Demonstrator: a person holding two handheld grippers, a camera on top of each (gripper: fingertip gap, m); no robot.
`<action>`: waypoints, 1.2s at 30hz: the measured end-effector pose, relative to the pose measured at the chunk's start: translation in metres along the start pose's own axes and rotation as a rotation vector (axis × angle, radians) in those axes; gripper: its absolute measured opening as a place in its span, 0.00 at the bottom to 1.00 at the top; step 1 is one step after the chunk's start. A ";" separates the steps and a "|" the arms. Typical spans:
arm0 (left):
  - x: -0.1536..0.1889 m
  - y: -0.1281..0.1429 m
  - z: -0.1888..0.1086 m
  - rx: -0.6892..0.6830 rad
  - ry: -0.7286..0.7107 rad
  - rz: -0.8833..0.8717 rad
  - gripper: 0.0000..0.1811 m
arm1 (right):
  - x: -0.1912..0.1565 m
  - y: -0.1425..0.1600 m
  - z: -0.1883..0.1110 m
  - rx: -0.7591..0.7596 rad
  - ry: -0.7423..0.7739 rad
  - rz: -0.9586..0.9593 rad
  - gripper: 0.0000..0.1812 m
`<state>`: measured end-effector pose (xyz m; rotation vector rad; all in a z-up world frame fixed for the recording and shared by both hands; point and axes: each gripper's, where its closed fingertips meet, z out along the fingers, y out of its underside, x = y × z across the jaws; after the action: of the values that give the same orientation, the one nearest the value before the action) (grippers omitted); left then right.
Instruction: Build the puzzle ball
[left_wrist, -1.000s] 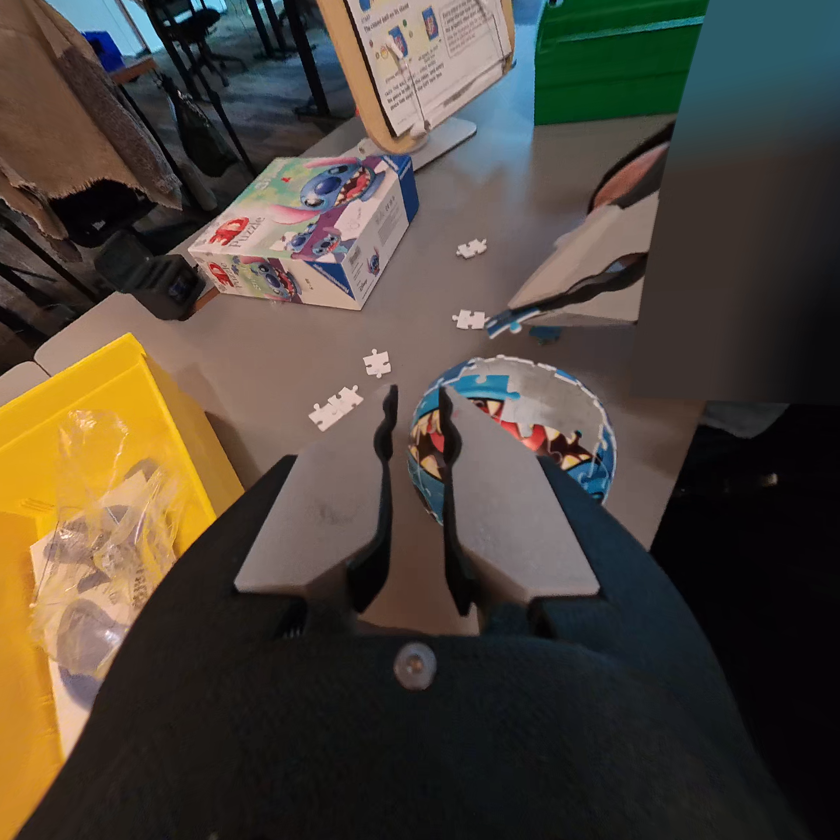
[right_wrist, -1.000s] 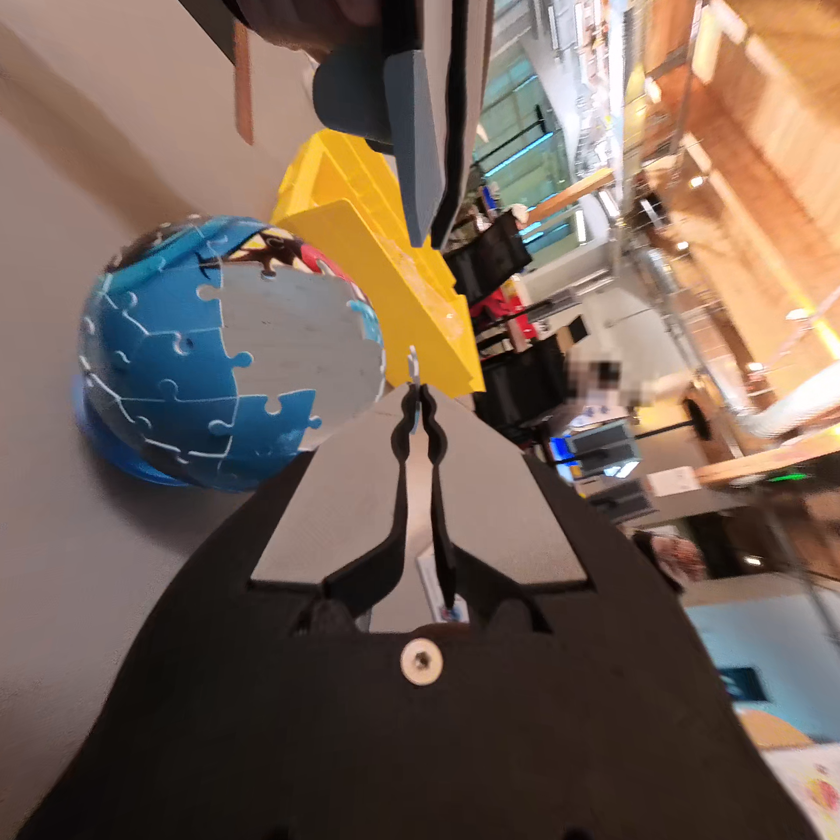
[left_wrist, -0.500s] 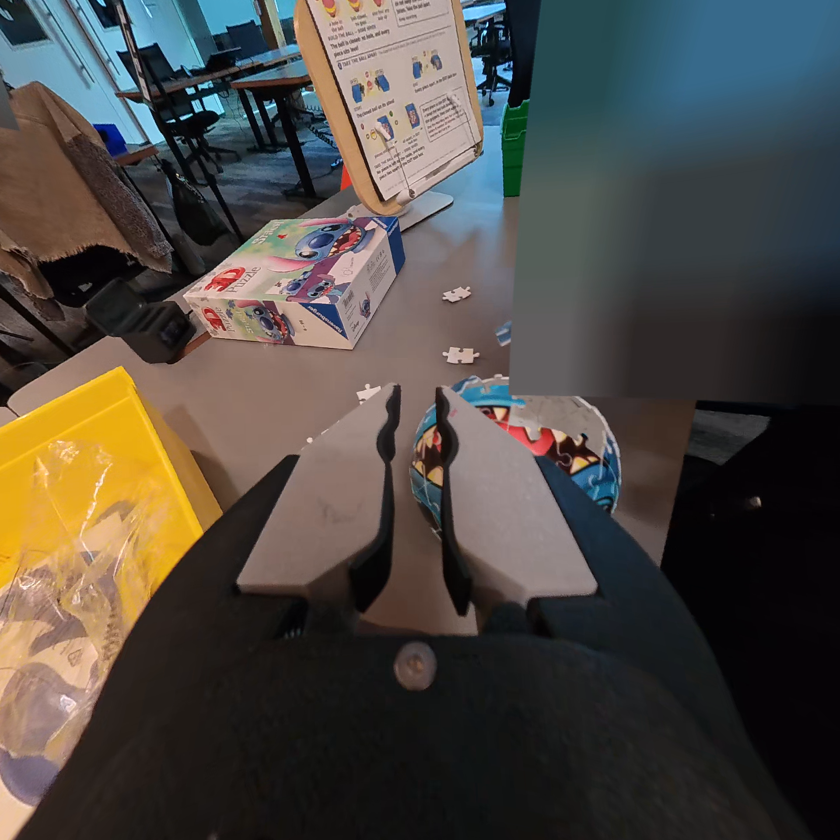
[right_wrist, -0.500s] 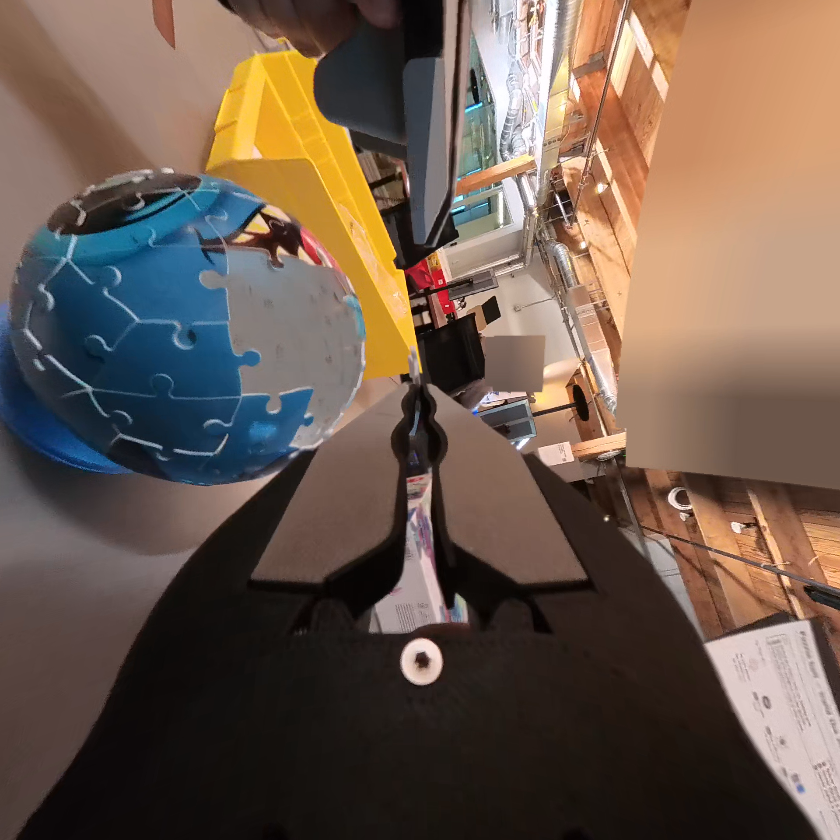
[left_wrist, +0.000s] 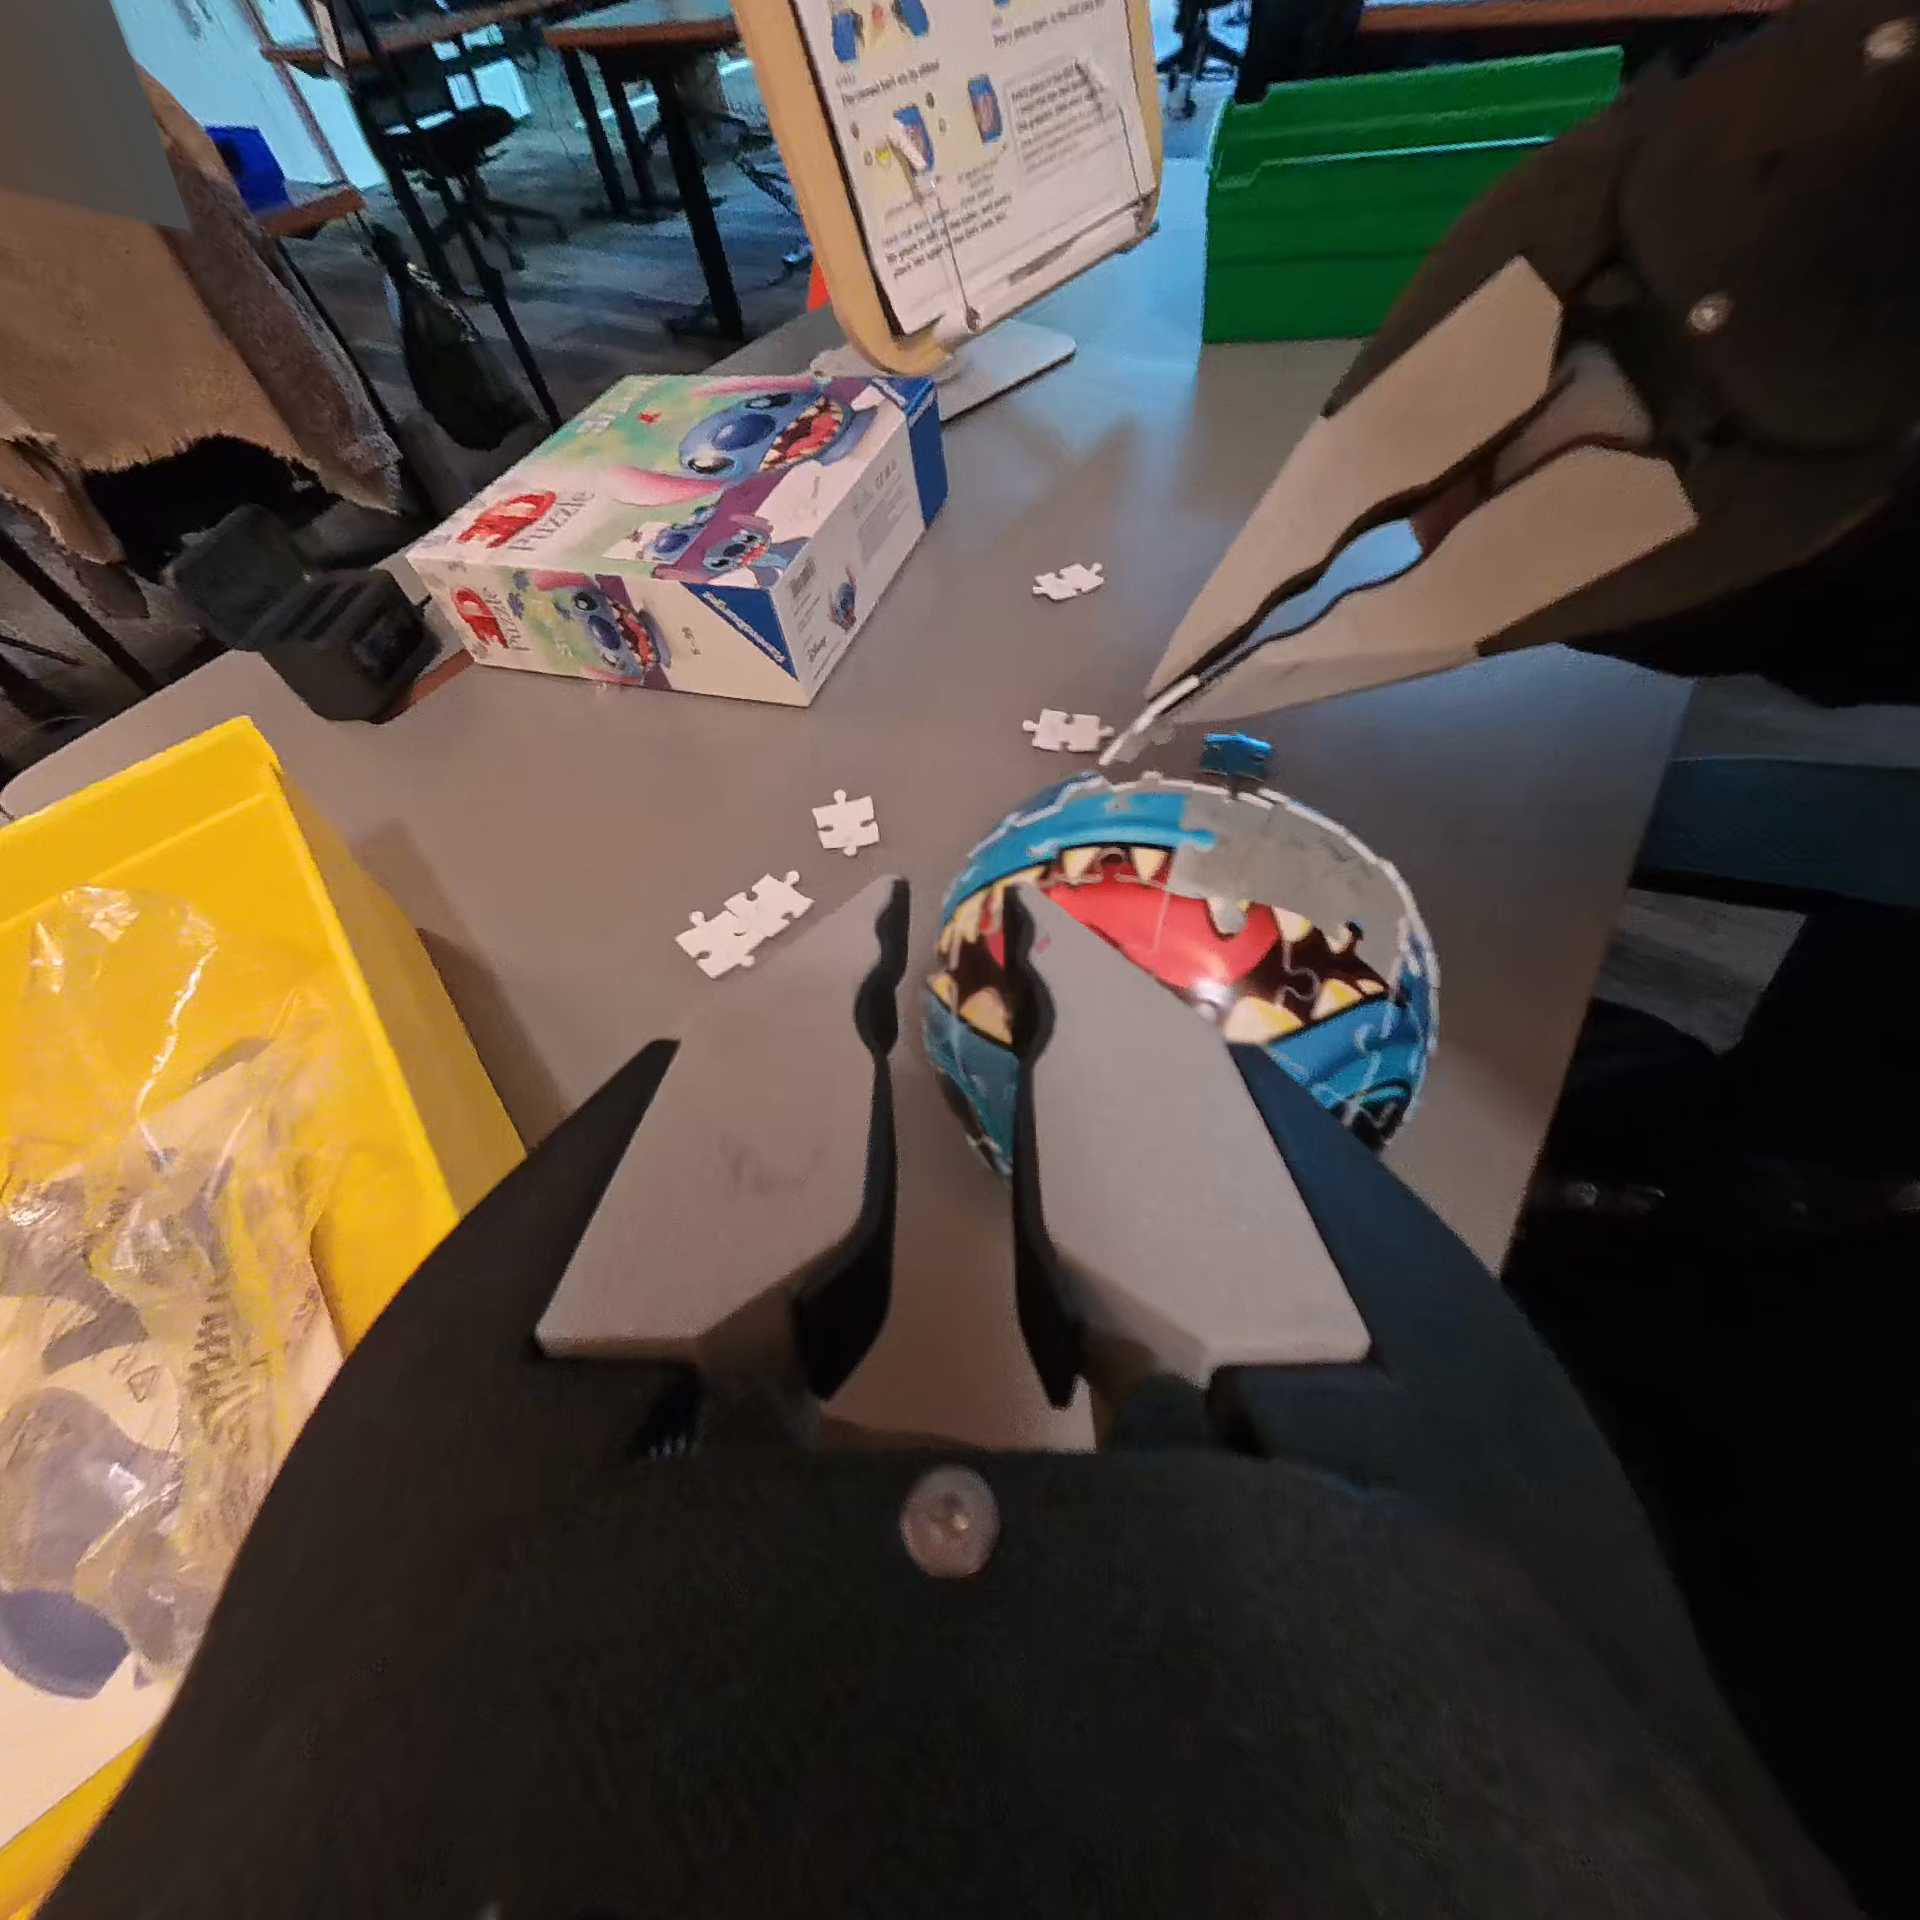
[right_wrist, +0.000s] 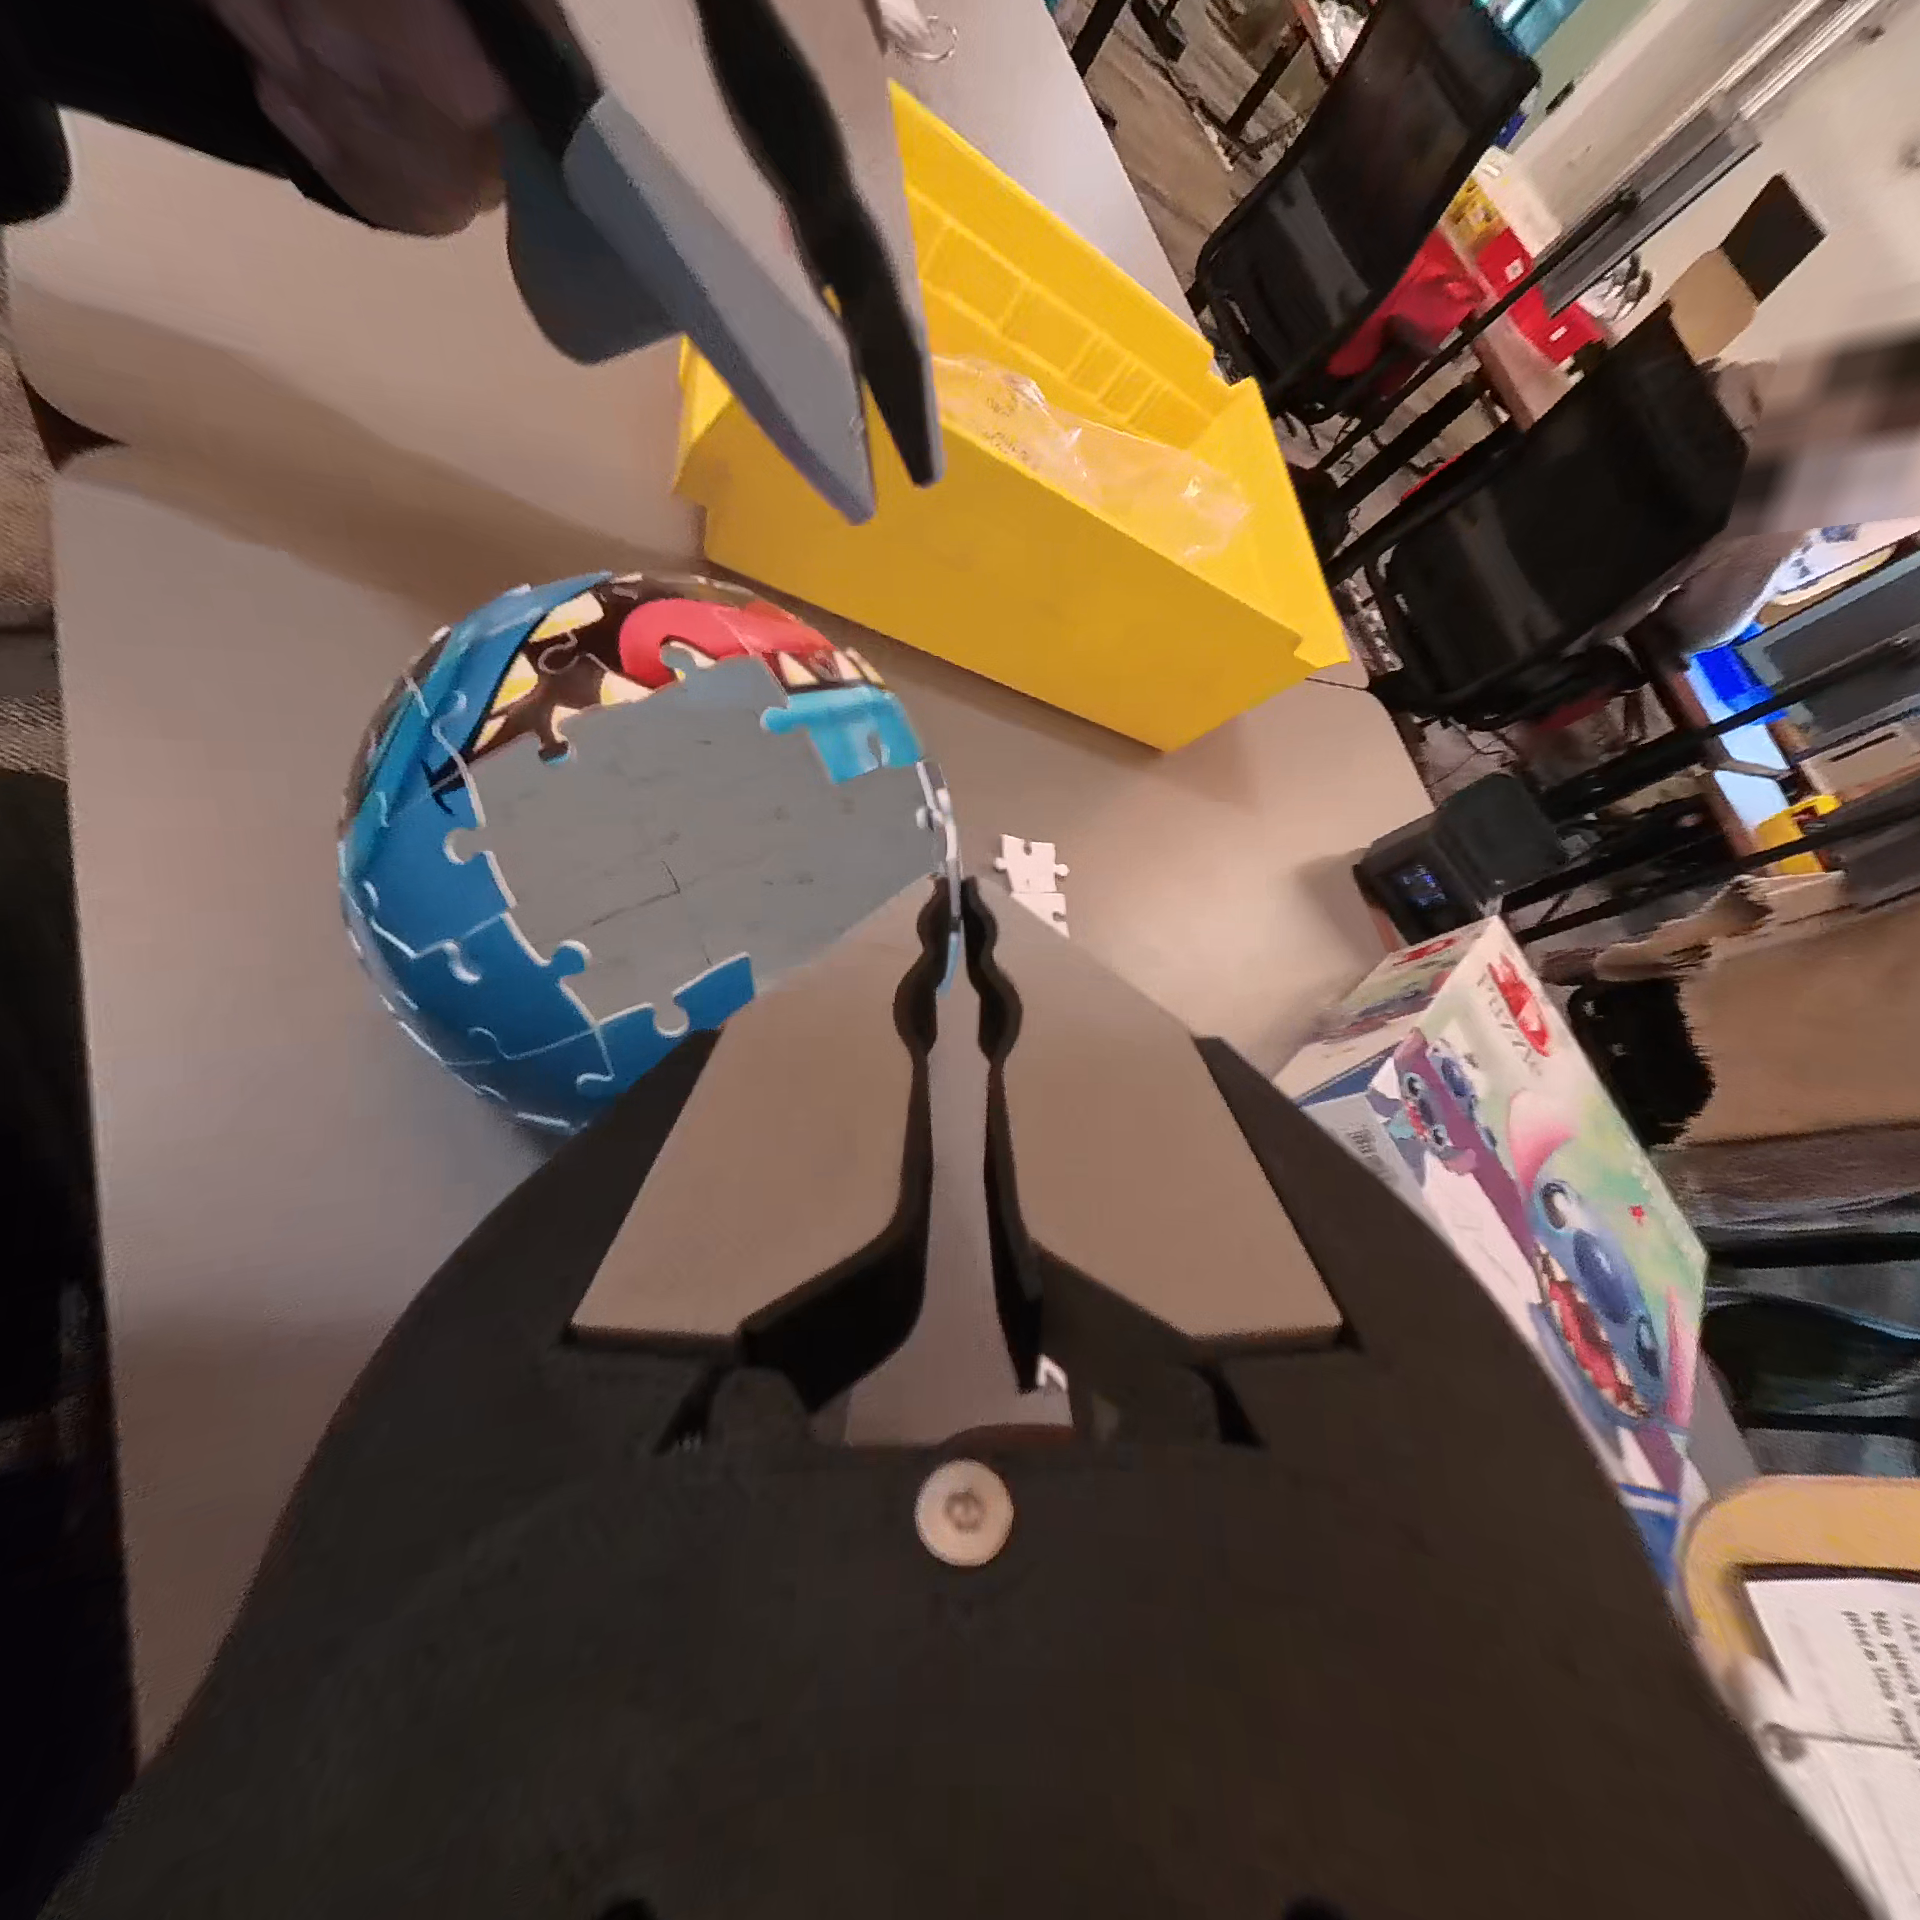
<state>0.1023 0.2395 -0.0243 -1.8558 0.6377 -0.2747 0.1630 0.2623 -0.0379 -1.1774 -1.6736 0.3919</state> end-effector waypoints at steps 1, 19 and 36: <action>0.006 0.001 -0.001 -0.004 0.020 0.005 0.09 | 0.000 -0.001 -0.001 -0.001 0.003 0.000 0.00; -0.003 -0.023 -0.015 0.156 0.023 0.121 0.09 | 0.003 -0.018 -0.016 0.011 0.466 -0.572 0.00; 0.025 -0.023 -0.004 0.116 0.112 0.373 0.09 | -0.002 -0.013 -0.006 -0.052 0.415 -0.495 0.00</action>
<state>0.1274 0.2281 -0.0046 -1.5822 1.0072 -0.1661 0.1613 0.2529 -0.0275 -0.7732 -1.5409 -0.1958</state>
